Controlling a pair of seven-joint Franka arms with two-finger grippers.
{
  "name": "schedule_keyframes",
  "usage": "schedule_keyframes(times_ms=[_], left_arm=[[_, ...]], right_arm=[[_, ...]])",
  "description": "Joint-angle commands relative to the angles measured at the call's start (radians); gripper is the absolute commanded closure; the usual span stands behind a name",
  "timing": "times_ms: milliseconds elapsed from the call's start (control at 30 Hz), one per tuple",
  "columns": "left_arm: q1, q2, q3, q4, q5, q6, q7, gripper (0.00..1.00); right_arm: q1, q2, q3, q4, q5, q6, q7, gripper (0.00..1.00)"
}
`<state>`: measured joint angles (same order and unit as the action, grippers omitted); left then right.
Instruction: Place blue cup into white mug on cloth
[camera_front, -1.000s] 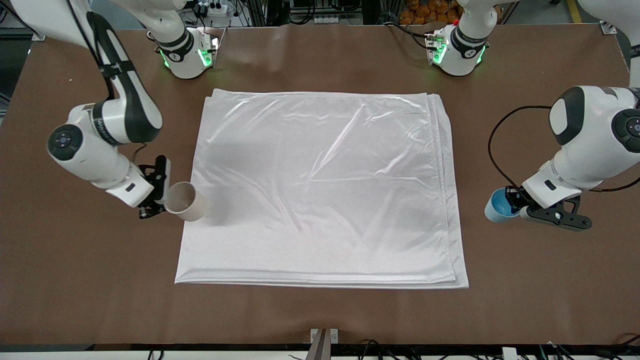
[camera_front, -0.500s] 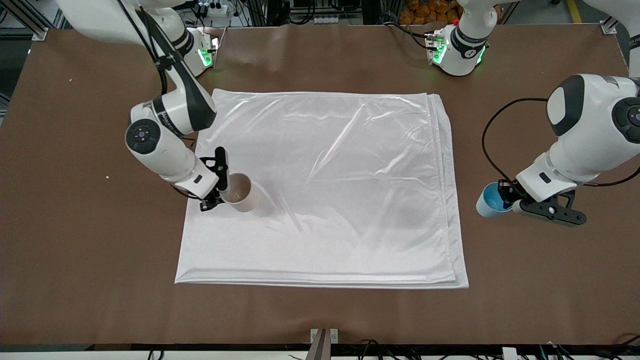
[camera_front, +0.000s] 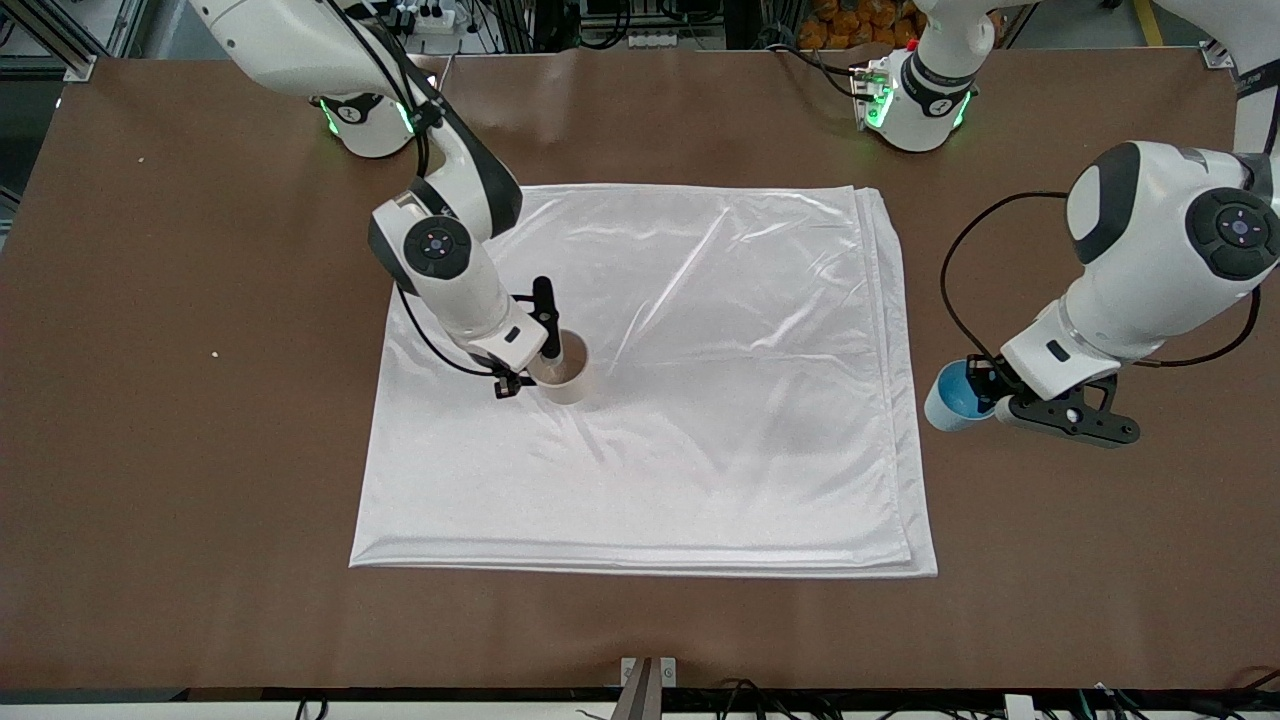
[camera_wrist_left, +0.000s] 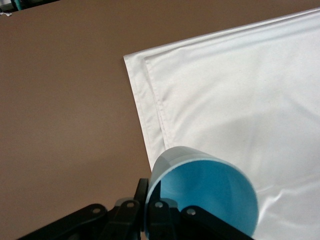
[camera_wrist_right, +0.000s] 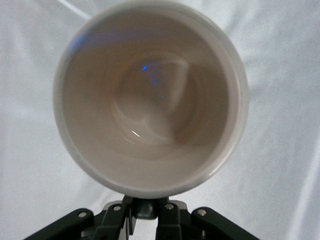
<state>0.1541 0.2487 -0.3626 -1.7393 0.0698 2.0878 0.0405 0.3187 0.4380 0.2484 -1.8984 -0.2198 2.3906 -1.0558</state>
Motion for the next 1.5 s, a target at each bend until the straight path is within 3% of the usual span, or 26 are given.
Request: schedule_keyframes(times_ms=[0, 467, 933, 1067, 1133, 1467], left_arm=[[0.002, -0.005, -0.035, 0.006, -0.022, -0.020, -0.060, 1.00], [-0.004, 0.000, -0.081, 0.003, -0.021, -0.025, -0.146, 1.00], [-0.011, 0.001, -0.114, 0.003, -0.019, -0.043, -0.221, 1.00], [-0.019, 0.001, -0.114, 0.001, -0.019, -0.043, -0.232, 1.00], [-0.019, 0.004, -0.114, 0.001, -0.019, -0.043, -0.232, 1.00], [-0.019, 0.006, -0.114, 0.000, -0.019, -0.043, -0.234, 1.00]], right_arm=[[0.039, 0.057, -0.008, 0.047, -0.062, 0.001, 0.068, 1.00], [0.108, 0.174, -0.008, 0.117, -0.075, 0.070, 0.063, 1.00], [0.119, 0.177, -0.008, 0.114, -0.128, 0.059, 0.031, 1.00], [0.122, 0.177, -0.008, 0.116, -0.128, 0.058, 0.037, 0.90], [0.123, 0.177, -0.008, 0.113, -0.130, 0.058, 0.036, 0.71], [0.128, 0.182, -0.008, 0.114, -0.150, 0.059, 0.036, 0.52]])
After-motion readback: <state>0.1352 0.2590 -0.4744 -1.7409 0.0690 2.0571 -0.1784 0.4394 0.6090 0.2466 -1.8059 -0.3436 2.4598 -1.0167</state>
